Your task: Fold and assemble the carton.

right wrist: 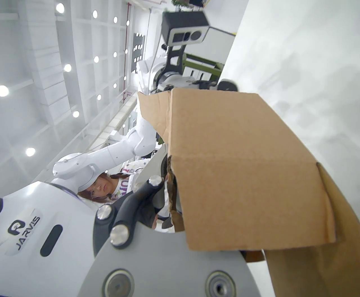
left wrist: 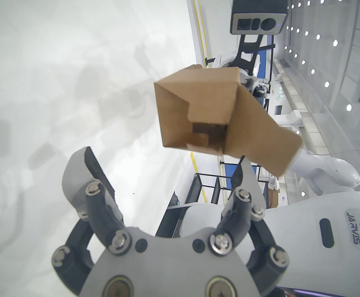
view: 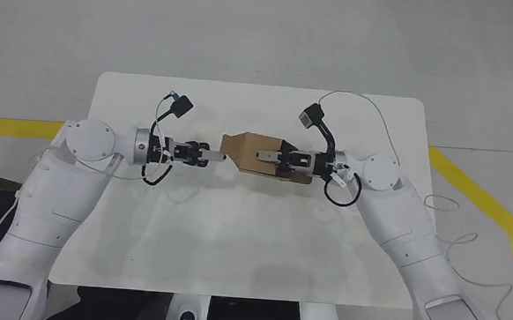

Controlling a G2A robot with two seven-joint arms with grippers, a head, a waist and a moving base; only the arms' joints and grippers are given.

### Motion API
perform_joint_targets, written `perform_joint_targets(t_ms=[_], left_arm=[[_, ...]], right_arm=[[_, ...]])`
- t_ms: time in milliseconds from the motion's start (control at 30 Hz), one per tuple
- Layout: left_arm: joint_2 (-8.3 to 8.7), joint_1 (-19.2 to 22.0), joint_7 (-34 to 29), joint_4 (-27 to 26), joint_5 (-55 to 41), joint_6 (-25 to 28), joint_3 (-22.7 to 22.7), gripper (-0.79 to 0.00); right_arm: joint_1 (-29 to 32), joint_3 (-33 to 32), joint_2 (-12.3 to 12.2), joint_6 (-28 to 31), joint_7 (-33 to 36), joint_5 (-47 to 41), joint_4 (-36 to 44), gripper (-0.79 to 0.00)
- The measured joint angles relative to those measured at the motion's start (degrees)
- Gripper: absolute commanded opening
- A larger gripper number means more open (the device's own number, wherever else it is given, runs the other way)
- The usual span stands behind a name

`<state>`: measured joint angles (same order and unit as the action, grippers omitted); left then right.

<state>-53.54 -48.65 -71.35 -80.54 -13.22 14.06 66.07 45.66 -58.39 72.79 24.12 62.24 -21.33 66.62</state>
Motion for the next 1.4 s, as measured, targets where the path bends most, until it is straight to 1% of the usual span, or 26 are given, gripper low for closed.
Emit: perform_joint_targets(t_ms=[167,300,433,600,700,967,1233,1400], left_arm=[[0.69,-1.5,-0.39,-2.51,-1.07,0.86,2.76,0.0],[1.09,-2.34,-0.61,-5.38,-1.05,0.94,4.12,0.0],[1.22,-2.49,0.2,-6.72,1.01,0.08,4.02,0.0],[1.16,-1.22,1.82,-5.37,5.73,-2.42,2.59,0.0],[1.1,-0.78,3.89,-4.66,8.98,-2.54,2.04,0.0],[1.22,-1.39,4.92,-2.83,8.3,-3.26,2.36,0.0],[1.26,-1.68,4.76,-1.74,7.42,-3.61,2.28,0.0],[1.09,-1.42,4.48,-1.44,5.28,-3.76,1.9,0.0]], right_arm=[[0.96,-0.57,-0.42,-2.64,-4.7,5.37,1.84,-0.785],[1.3,0.09,-0.41,-4.42,-5.84,7.32,3.11,-0.785],[1.32,0.58,-0.32,-4.83,-6.07,7.57,3.89,-0.785],[1.64,0.55,-0.39,-4.67,-6.0,7.78,4.99,-0.785],[1.99,0.38,-0.52,-4.5,-5.66,8.12,6.03,-0.785],[2.73,0.15,-0.75,-3.93,-3.67,6.76,9.26,-0.785],[2.63,0.29,-0.73,-2.74,-1.69,4.12,9.91,-0.785],[2.24,1.12,-0.47,-2.33,-0.33,1.57,10.41,-0.785]])
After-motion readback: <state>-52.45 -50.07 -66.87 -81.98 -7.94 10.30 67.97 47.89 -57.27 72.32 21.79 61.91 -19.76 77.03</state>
